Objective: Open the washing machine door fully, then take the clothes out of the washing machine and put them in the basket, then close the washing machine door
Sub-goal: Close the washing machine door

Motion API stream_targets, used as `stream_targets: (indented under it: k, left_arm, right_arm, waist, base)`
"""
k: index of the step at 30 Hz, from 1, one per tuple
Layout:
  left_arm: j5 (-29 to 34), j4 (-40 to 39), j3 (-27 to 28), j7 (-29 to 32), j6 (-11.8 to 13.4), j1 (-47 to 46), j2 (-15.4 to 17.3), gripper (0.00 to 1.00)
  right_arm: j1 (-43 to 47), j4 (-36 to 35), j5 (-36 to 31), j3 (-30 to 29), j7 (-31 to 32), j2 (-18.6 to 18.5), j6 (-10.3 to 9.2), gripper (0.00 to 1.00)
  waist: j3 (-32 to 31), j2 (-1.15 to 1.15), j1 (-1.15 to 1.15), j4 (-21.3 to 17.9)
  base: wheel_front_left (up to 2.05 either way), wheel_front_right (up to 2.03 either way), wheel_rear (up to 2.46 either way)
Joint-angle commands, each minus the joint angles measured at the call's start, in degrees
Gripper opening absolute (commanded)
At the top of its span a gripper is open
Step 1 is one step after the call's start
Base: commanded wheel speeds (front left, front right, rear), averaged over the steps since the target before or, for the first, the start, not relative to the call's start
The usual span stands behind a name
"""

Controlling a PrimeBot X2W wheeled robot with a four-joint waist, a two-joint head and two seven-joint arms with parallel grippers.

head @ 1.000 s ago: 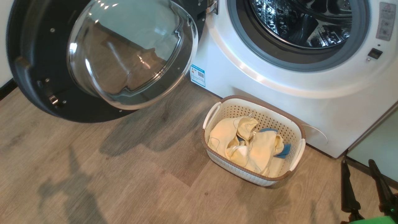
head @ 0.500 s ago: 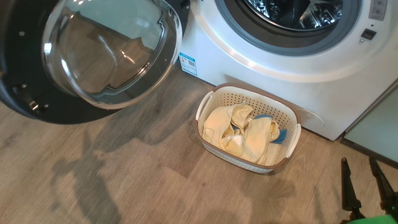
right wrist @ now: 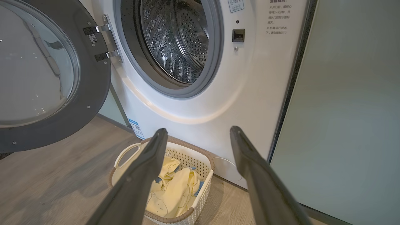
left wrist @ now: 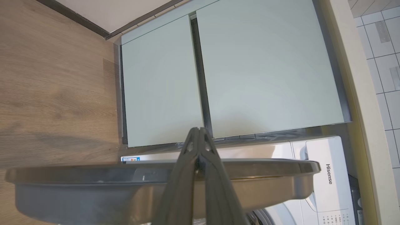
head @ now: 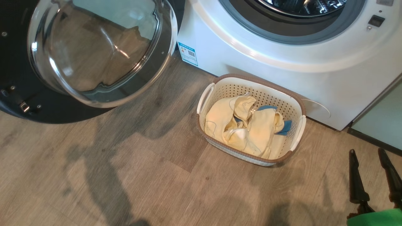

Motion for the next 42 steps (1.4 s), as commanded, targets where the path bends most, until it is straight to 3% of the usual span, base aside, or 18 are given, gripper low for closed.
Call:
stream_targets:
  k: [1, 16, 34, 42]
  left_arm:
    - [0.65, -2.31, 1.11, 0.34, 0.35, -0.48, 3.67, 0.00]
    - [0.83, -5.38, 0.03, 2.67, 0.78, 1.05, 2.60, 0.00]
    - [-3.95, -13.51, -0.17, 13.11, 2.76, 6.09, 0.57, 0.00]
    - [-6.30, -19.14, -0.13, 17.67, 2.14, 9.12, -0.54, 0.00]
  right_arm:
    - [-1.61, -1.80, -0.38, 1.13, -0.38, -1.11, -0.16, 1.00]
    - [-2.22, -1.86, -0.22, 1.21, -0.38, -1.27, -0.16, 1.00]
    - [-2.12, -1.56, -0.62, 0.94, -0.38, -1.10, -0.16, 1.00]
    - [-2.02, -1.50, -0.54, 0.48, -0.38, -0.95, -0.16, 1.00]
  waist:
    - [0.13, 0.00, 0.00, 0.04]
    - [0.38, 0.00, 0.00, 0.58]
    - [-0.27, 0.00, 0.00, 1.62]
    - [-0.58, 0.00, 0.00, 2.22]
  base:
    - [0.00, 0.00, 0.00]
    - [0.00, 0.00, 0.00]
    - [0.00, 0.00, 0.00]
    - [0.00, 0.00, 0.00]
